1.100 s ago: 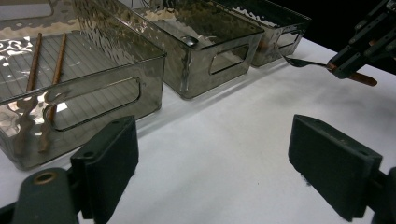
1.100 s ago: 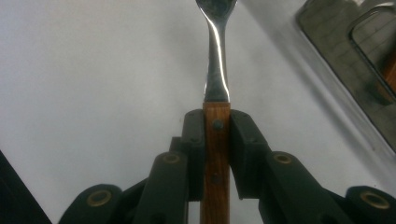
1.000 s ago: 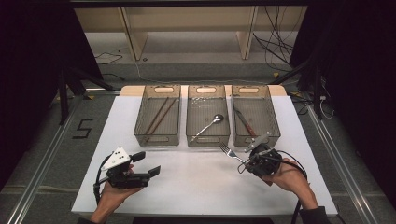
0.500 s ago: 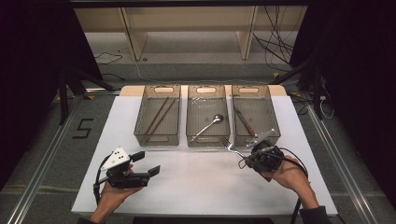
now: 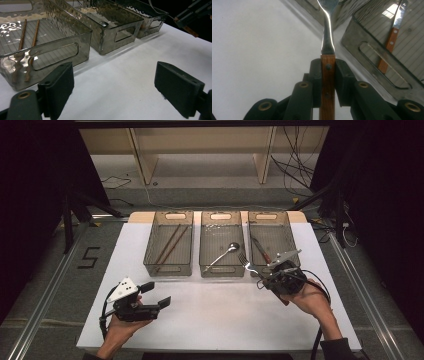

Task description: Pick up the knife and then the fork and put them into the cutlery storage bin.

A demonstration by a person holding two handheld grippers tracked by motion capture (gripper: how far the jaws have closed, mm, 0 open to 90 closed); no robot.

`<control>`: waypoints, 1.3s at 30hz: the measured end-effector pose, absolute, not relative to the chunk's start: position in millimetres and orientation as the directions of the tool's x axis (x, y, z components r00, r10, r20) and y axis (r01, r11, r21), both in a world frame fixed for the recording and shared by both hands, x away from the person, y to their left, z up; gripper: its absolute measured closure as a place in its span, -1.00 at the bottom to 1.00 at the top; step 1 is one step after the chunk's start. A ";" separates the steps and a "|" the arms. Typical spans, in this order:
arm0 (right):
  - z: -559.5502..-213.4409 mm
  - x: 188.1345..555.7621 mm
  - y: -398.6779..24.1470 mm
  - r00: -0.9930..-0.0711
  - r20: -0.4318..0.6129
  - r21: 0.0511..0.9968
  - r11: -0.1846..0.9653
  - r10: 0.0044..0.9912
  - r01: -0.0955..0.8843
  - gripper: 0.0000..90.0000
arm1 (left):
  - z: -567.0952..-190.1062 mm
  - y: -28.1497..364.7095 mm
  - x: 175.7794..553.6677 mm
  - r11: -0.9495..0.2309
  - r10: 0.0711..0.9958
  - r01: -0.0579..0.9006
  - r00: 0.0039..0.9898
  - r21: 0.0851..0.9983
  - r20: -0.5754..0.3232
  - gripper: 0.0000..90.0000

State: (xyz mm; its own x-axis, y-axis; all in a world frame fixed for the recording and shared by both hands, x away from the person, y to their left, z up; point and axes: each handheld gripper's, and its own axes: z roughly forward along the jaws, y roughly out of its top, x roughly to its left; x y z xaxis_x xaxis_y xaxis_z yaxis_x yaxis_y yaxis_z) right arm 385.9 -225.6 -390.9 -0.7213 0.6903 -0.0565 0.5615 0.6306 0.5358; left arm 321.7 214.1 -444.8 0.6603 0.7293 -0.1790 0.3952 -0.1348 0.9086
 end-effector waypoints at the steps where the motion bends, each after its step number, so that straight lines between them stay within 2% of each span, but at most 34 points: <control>1: -389.8 387.3 -226.0 -0.717 -0.055 0.541 0.624 0.695 0.564 0.73 | -444.8 214.1 321.8 -0.135 0.729 0.394 0.661 0.909 -0.178 -0.65; 28: -354.3 426.5 -234.5 -0.650 -0.060 0.603 0.546 0.758 0.581 0.73 | -444.7 214.3 321.7 -0.134 0.731 0.395 0.659 0.909 -0.179 -0.65; 39: -349.2 457.7 -241.4 -0.583 -0.049 0.608 0.488 0.811 0.627 0.73 | -444.7 214.7 321.9 -0.133 0.731 0.396 0.658 0.908 -0.179 -0.65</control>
